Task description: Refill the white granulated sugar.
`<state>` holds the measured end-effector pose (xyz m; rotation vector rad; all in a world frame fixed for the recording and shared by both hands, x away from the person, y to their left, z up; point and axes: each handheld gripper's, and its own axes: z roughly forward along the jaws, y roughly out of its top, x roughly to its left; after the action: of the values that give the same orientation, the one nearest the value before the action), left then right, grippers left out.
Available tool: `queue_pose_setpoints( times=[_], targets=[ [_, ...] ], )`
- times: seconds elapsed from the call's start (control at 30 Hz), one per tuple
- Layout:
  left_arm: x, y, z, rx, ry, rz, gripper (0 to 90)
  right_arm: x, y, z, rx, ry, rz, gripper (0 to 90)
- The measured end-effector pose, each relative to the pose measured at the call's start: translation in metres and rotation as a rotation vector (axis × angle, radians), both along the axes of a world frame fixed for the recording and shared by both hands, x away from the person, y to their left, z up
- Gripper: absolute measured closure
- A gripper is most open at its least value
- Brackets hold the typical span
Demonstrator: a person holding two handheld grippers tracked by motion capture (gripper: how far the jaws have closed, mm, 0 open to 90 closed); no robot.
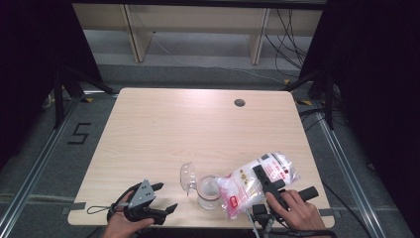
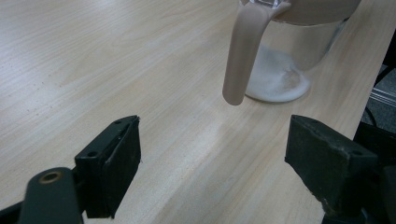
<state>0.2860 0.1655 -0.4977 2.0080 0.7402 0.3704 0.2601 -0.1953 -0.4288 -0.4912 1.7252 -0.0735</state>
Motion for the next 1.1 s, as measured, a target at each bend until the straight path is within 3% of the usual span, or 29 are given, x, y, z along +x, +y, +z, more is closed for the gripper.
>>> queue_pose_setpoints(
  times=[1.1],
  targets=[
    [0.0000,0.0001,0.0001,0.000,0.000,0.000,17.9,-0.0007,0.0003,0.0019,-0.012,-0.010,0.003,54.6]
  ],
)
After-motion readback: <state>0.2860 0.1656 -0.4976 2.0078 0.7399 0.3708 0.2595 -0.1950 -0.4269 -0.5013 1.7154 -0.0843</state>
